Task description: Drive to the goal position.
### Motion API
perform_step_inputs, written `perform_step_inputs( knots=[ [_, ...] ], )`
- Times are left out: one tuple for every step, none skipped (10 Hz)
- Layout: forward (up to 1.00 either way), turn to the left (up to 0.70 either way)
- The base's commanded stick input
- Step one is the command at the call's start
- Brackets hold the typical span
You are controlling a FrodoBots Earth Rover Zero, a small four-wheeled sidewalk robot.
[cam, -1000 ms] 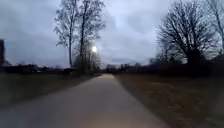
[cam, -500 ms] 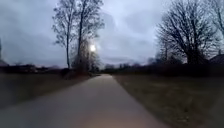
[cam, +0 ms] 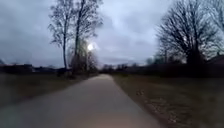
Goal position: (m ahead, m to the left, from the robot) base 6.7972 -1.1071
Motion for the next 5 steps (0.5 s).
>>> perform_step_inputs(
  knots=[
    [1.0,0.04],
    [1.0,0.04],
    [1.0,0.04],
    [1.0,0.04],
    [1.0,0.04]
  ],
)
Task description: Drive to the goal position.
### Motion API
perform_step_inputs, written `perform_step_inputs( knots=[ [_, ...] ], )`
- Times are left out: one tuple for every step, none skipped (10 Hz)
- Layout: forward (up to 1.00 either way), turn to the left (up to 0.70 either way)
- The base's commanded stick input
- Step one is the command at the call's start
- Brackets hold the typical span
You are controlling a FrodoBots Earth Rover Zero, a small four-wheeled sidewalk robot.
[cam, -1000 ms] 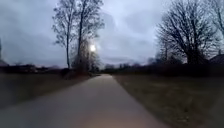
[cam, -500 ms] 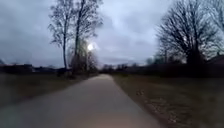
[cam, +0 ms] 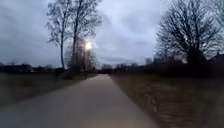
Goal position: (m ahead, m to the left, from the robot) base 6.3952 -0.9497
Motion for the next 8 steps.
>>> perform_step_inputs(
  knots=[
    [1.0,0.04],
    [1.0,0.04],
    [1.0,0.04],
    [1.0,0.04],
    [1.0,0.04],
    [1.0,0.04],
    [1.0,0.04],
    [1.0,0.04]
  ],
)
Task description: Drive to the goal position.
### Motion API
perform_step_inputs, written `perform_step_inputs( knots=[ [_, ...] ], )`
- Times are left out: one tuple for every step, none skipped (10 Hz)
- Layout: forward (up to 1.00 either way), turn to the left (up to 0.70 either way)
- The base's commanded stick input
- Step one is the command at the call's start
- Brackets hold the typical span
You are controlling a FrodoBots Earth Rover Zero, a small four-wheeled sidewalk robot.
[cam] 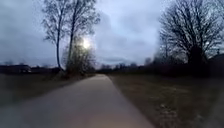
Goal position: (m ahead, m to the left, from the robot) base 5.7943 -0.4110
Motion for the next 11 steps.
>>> perform_step_inputs(
  knots=[
    [1.0,0.27],
    [1.0,0.44],
    [1.0,0.44],
    [1.0,0.39],
    [1.0,0.22],
    [1.0,0.05],
    [1.0,0.04],
    [1.0,0.04],
    [1.0,0.04],
    [1.0,0.04],
    [1.0,0.08]
  ],
)
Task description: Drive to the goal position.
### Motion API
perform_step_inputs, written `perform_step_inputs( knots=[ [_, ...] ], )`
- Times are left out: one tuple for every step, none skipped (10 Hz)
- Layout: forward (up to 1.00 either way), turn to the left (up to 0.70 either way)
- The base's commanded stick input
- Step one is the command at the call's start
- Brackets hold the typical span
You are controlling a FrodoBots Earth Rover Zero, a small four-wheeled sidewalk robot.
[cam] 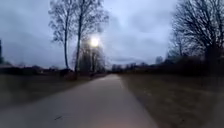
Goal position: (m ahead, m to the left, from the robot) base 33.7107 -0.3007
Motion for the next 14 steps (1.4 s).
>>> perform_step_inputs(
  knots=[
    [1.0,0.25],
    [1.0,0.41],
    [1.0,0.43],
    [1.0,0.04],
    [1.0,0.04],
    [1.0,0.04],
    [1.0,0.04],
    [1.0,0.04],
    [1.0,0.04],
    [1.0,0.04],
    [1.0,0.04],
    [1.0,0.04],
    [1.0,0.04],
    [1.0,0.04]
  ],
)
